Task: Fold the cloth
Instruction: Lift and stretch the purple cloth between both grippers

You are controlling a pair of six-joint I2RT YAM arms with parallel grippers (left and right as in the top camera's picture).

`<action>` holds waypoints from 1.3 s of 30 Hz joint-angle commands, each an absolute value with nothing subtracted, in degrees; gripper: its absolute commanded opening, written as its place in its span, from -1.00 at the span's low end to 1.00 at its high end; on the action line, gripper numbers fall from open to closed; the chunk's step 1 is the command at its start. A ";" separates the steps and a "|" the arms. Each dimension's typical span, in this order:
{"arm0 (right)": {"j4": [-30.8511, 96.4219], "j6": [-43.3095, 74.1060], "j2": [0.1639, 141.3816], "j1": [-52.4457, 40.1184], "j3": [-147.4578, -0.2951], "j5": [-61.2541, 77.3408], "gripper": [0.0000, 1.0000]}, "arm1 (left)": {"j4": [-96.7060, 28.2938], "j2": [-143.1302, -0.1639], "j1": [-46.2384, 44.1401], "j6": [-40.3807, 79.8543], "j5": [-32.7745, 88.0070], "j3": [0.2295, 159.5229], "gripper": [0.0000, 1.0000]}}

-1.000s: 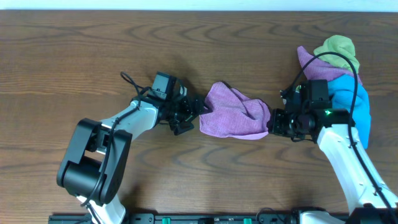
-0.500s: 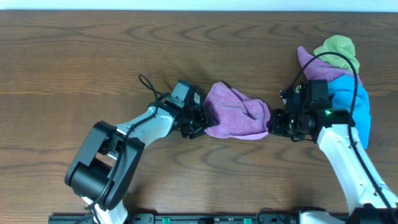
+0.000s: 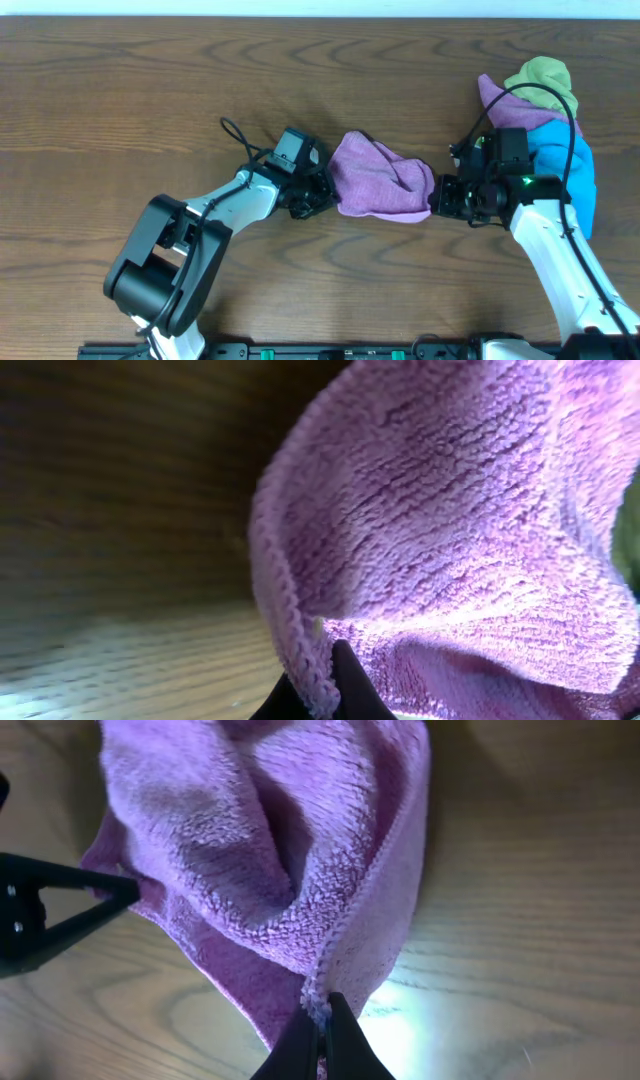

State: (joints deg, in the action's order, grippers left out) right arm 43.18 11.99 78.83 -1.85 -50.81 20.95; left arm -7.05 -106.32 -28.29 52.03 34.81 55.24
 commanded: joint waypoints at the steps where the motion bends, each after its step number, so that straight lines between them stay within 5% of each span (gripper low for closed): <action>1: 41.43 9.58 76.58 -2.44 -50.81 22.96 -0.98 | -7.22 -101.95 -25.43 50.59 35.59 58.19 -0.88; 23: 5.80 21.41 75.81 -2.74 -54.48 23.99 -0.97 | -8.36 -91.11 -16.38 50.52 26.87 74.00 -0.88; 39: 21.78 14.00 80.64 -3.46 -65.19 27.33 -0.97 | -14.39 -91.13 -11.22 43.70 41.08 74.87 -0.88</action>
